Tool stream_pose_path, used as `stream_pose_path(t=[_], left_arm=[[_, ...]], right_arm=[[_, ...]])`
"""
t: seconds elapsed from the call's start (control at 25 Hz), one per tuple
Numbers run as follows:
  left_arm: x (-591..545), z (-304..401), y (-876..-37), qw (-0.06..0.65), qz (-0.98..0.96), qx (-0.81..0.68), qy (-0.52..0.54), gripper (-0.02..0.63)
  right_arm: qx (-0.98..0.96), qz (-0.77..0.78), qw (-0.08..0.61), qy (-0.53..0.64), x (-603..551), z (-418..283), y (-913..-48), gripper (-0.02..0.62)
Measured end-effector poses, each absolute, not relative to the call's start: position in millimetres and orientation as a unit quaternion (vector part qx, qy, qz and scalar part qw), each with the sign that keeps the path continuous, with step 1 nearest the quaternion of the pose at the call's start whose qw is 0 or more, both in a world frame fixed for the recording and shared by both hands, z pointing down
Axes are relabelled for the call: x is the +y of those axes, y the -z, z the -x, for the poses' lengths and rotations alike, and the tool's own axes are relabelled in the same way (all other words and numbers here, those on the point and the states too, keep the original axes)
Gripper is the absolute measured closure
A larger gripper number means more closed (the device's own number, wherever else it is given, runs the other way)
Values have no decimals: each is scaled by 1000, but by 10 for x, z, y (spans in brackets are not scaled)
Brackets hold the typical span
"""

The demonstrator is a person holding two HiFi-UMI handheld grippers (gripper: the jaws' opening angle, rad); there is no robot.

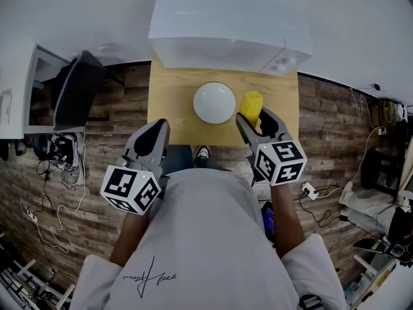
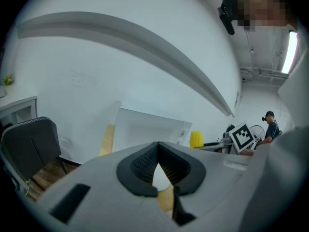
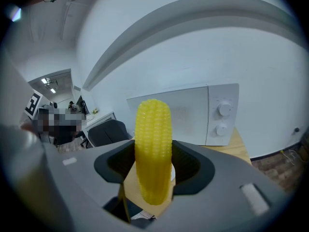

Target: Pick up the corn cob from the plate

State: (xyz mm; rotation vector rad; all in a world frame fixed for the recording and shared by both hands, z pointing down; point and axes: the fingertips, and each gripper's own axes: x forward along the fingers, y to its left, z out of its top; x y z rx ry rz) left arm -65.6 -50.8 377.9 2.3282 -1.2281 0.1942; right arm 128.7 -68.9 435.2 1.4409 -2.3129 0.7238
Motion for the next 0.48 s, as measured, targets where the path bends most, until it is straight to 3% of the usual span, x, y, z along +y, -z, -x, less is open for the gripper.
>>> stream_pose_path(t=[0.48], left_arm=[[-478,749,-3747,242,-851,-461,-67,613]], right_arm=[[-814,-513,134,-236,-577,-1329,-4149,348]])
